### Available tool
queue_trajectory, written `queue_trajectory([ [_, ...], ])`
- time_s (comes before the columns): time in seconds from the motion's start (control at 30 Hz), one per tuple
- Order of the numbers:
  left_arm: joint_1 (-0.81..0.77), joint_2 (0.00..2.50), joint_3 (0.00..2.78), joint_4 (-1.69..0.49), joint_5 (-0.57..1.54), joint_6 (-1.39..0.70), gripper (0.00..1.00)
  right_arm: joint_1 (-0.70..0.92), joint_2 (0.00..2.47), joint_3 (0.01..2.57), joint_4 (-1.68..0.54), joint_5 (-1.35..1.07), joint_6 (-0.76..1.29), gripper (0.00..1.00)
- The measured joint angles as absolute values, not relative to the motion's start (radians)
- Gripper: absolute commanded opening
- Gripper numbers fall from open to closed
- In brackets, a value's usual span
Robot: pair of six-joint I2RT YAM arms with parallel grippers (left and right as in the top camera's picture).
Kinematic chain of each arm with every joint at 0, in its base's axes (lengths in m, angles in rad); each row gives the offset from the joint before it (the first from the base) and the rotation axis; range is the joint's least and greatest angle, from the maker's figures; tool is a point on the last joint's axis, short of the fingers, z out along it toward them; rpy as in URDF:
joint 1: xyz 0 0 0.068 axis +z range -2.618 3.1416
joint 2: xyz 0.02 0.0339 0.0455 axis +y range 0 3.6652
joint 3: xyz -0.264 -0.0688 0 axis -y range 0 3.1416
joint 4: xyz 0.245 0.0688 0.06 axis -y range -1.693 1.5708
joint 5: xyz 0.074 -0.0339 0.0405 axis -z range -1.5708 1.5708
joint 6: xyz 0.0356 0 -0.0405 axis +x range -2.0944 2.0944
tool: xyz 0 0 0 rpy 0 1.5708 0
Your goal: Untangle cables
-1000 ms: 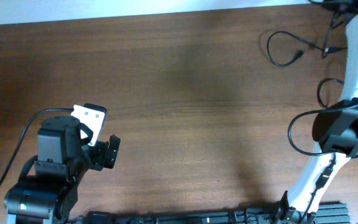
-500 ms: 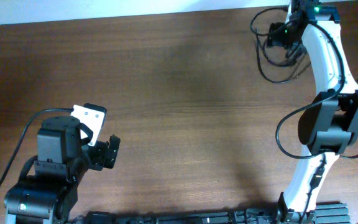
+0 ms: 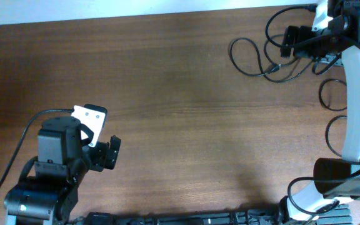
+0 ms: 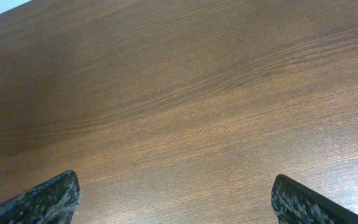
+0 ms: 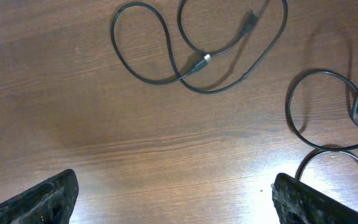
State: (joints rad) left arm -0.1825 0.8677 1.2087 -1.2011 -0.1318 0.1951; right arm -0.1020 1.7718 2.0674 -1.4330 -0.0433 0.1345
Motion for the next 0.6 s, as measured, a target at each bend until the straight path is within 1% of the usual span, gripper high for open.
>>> queue_trajectory([
  [0.37, -0.183, 0.868, 1.209, -1.201, -0.132, 0.195, 0.99, -0.102, 1.772, 2.067, -1.433, -0.047, 0.134, 0.99],
  [0.4, -0.183, 0.868, 1.209, -1.201, -0.132, 0.195, 0.99, -0.093, 1.772, 2.067, -1.432, -0.081, 0.136, 0.99],
  [0.43, -0.183, 0.868, 1.209, -1.201, -0.132, 0.195, 0.99, -0.054, 1.771, 2.067, -1.415, -0.103, 0.139, 0.99],
  [0.47, -0.183, 0.868, 1.209, -1.202, -0.132, 0.195, 0.99, -0.015, 1.764, 2.059, -1.337, -0.091, 0.144, 0.99],
  [0.53, -0.183, 0.868, 1.209, -1.201, -0.132, 0.195, 0.99, 0.136, 1.718, 2.039, -1.271, -0.023, 0.151, 0.99],
  [0.6, -0.183, 0.868, 1.209, -1.2, -0.132, 0.195, 0.99, 0.193, 1.631, 1.925, -1.16, 0.058, 0.159, 0.99],
])
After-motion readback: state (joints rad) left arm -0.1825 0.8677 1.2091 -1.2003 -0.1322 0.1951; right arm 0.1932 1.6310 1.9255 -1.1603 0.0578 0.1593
